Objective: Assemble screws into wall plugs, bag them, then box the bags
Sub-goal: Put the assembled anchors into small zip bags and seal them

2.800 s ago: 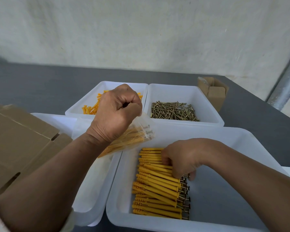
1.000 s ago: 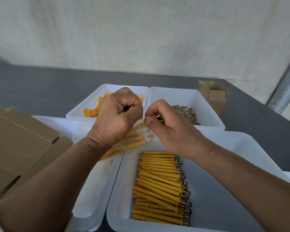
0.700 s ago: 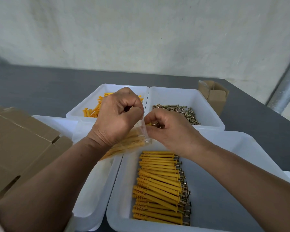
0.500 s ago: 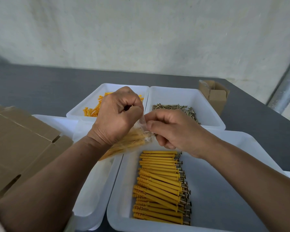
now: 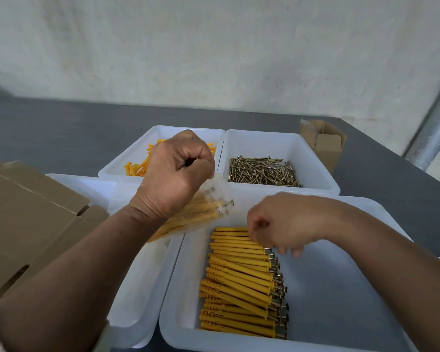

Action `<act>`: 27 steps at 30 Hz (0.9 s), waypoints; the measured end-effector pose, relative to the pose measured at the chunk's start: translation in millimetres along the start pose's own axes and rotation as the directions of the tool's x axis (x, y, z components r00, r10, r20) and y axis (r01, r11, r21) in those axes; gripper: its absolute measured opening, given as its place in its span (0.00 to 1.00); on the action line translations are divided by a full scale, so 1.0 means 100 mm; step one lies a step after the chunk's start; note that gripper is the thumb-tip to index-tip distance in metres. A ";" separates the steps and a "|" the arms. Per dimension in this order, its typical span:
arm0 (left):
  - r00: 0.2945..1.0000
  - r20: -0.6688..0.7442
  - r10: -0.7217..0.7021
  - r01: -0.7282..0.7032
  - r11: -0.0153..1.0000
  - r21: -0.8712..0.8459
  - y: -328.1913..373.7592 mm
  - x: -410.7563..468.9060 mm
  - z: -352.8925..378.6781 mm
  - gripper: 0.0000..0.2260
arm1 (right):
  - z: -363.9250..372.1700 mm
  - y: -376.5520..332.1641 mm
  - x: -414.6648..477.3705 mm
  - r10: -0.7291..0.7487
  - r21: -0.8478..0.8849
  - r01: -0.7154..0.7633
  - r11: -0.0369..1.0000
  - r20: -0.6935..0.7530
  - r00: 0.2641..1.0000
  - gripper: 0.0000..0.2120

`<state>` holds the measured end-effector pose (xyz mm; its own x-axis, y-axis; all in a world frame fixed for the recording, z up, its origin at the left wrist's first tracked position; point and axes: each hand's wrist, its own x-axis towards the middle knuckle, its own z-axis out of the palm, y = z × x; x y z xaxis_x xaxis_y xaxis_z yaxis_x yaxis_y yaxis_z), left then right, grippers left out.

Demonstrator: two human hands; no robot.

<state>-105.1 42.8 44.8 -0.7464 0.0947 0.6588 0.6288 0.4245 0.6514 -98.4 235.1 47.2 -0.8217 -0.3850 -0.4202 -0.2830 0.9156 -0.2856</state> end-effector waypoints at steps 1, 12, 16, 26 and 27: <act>1.000 0.002 -0.001 0.001 1.000 -0.006 0.00 0.00 0.00 0.08 | 0.02 -0.01 -0.01 0.013 -0.043 -0.010 0.999 0.066 0.998 0.06; 1.000 0.005 -0.002 0.002 1.000 -0.002 -0.01 0.00 0.01 0.08 | 0.25 -0.04 0.10 0.157 -0.265 -0.075 0.961 0.302 0.940 0.22; 1.000 0.002 -0.012 0.012 1.000 -0.004 -0.01 0.00 0.01 0.08 | 0.26 -0.05 0.11 0.141 -0.211 -0.072 0.975 0.334 0.932 0.21; 1.000 0.011 -0.009 0.009 1.000 -0.008 -0.01 0.00 0.01 0.07 | 0.28 -0.05 0.13 0.139 -0.136 -0.096 0.986 0.353 0.925 0.20; 1.000 0.011 -0.010 0.010 1.000 -0.011 -0.01 0.00 0.01 0.07 | 0.28 -0.05 0.14 0.139 -0.137 -0.096 0.986 0.351 0.926 0.20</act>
<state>-105.7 43.3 43.5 -0.7551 0.0999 0.6480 0.6233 0.4157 0.6623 -94.5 221.7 19.1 -0.6263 -0.2700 -0.7313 -0.2676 0.9556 -0.1236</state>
